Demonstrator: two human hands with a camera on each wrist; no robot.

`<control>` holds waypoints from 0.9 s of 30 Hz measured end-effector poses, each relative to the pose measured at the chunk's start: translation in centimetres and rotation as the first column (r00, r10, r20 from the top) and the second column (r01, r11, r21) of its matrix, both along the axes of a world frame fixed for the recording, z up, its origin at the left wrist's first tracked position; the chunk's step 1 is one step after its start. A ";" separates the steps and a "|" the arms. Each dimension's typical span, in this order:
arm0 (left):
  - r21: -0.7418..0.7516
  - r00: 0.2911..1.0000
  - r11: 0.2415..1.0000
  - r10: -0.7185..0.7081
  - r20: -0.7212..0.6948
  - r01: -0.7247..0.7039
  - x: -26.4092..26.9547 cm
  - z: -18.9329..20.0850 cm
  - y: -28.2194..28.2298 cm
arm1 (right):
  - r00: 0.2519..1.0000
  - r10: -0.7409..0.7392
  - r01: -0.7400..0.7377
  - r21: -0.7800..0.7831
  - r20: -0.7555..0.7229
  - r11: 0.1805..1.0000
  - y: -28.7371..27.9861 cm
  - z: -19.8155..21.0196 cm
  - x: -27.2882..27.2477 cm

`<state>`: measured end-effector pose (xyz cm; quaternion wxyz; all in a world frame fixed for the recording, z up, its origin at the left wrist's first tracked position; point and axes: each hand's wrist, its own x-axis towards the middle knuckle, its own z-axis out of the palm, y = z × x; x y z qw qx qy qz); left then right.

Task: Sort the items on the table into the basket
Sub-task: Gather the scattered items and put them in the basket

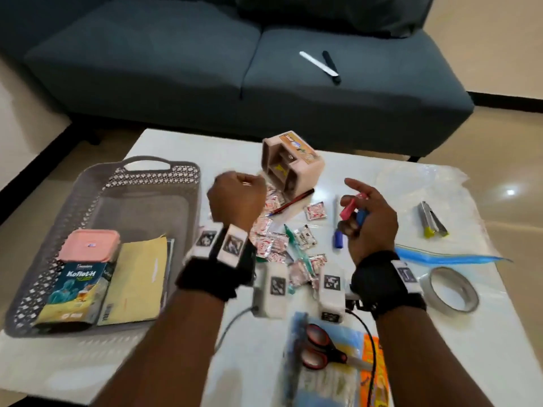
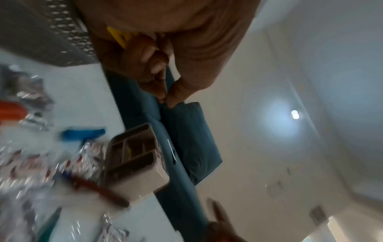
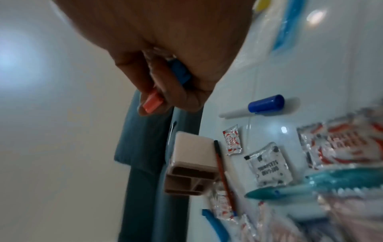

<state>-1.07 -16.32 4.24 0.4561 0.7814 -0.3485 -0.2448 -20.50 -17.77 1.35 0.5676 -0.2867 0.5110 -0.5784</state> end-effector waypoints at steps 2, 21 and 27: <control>0.098 0.940 0.992 -0.112 0.322 0.085 0.2 1.2 -3.6 | 0.961 -0.056 0.052 0.020 0.270 0.998 1.7 0.4 -1.9; 0.315 0.880 0.948 -0.196 0.433 0.056 -0.4 -2.0 -7.3 | 0.747 -0.372 0.193 0.355 0.551 0.915 6.5 0.5 -9.7; 0.033 0.846 0.950 -0.260 -0.466 0.311 -5.9 2.8 1.7 | 0.941 -0.041 -0.046 0.248 0.335 0.968 7.3 5.3 -5.5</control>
